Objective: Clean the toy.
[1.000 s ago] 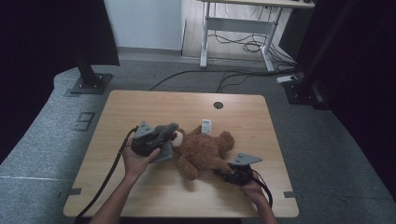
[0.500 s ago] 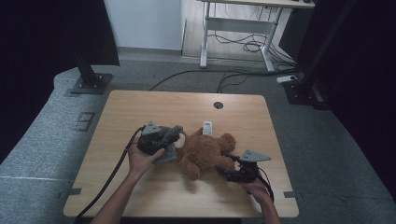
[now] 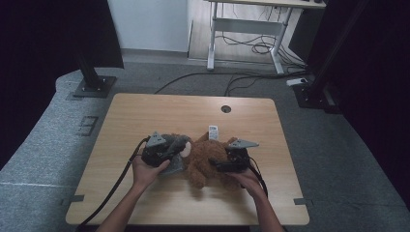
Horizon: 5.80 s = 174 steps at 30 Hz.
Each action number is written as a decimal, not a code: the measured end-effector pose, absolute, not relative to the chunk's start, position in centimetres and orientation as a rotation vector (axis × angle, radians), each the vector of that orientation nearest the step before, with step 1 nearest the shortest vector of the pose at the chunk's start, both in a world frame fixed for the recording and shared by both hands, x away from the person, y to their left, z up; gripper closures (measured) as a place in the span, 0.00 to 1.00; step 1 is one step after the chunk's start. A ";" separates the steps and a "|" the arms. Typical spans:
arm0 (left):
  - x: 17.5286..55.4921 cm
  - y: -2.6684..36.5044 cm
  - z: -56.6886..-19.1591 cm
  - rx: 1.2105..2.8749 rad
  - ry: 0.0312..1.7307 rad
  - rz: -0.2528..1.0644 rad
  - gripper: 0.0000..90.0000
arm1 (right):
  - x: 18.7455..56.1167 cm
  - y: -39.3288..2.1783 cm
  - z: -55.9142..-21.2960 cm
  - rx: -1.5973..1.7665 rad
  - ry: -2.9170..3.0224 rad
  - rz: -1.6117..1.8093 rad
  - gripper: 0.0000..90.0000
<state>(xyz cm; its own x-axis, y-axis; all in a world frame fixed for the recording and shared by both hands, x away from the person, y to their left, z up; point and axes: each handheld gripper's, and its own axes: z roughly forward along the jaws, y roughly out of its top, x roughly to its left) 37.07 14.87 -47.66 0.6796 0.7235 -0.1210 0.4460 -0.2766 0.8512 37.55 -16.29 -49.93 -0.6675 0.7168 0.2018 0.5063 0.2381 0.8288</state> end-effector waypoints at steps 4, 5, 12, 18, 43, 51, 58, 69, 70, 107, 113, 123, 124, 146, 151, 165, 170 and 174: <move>36.6 14.8 -47.8 1.921 0.909 0.360 0.83 | 37.8 -16.2 -50.4 1.125 2.315 1.370 0.37; 36.6 14.8 -47.8 1.921 0.909 0.360 0.83 | 37.8 -16.2 -50.4 1.125 2.315 1.370 0.37; 35.4 14.9 -46.4 1.900 0.872 0.341 0.82 | 36.5 -16.5 -50.9 0.863 2.345 1.438 0.65; 35.4 11.9 -44.3 1.911 0.777 0.292 0.82 | 35.6 -16.3 -51.1 0.770 2.347 1.461 0.65; 36.9 4.9 -46.3 2.070 0.762 0.399 0.84 | 35.0 -16.5 -51.9 0.788 2.291 1.490 0.64; 37.0 9.2 -46.3 2.049 0.825 0.458 0.85 | 34.9 -16.7 -52.0 0.783 2.293 1.514 0.64; 36.6 12.4 -45.4 1.971 0.861 0.464 0.85 | 34.6 -16.7 -52.0 0.768 2.300 1.507 0.64; 36.6 19.7 -47.7 1.903 1.046 0.485 0.85 | 34.7 -16.8 -52.2 0.780 2.295 1.523 0.64; 36.7 20.9 -48.4 1.896 1.088 0.481 0.85 | 34.7 -16.8 -52.2 0.785 2.295 1.524 0.64; 37.1 6.9 -45.3 1.968 0.768 0.304 0.85 | 35.0 -17.0 -52.3 0.822 2.288 1.558 0.64; 36.8 4.9 -44.8 1.987 0.719 0.265 0.85 | 34.9 -16.9 -52.4 0.823 2.282 1.559 0.64; 37.9 2.4 -46.2 2.083 0.752 0.266 0.84 | 34.8 -16.9 -52.6 0.828 2.281 1.550 0.65; 38.0 2.7 -46.0 2.090 0.766 0.303 0.84 | 34.7 -16.9 -52.6 0.817 2.278 1.548 0.65; 37.9 18.3 -47.0 1.908 1.042 0.418 0.85 | 34.5 -17.0 -52.7 0.823 2.267 1.551 0.65; 37.4 19.7 -48.6 1.881 1.068 0.388 0.85 | 34.5 -16.9 -52.7 0.811 2.271 1.552 0.65; 37.6 21.2 -53.4 1.991 1.204 0.385 0.86 | 34.4 -17.0 -52.7 0.817 2.267 1.557 0.65; 37.1 20.8 -54.1 2.034 1.185 0.410 0.86 | 34.4 -17.1 -52.8 0.818 2.265 1.562 0.65; 36.1 20.9 -54.0 2.088 1.148 0.438 0.86 | 34.4 -17.2 -52.7 0.816 2.267 1.558 0.64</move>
<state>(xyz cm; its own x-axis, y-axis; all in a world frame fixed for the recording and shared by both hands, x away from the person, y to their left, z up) 36.12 20.88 -54.03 0.5491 0.8348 -0.0394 0.5968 -0.3587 0.7177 34.35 -17.19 -52.74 -0.8043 0.5873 0.0904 0.2947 0.2622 0.9189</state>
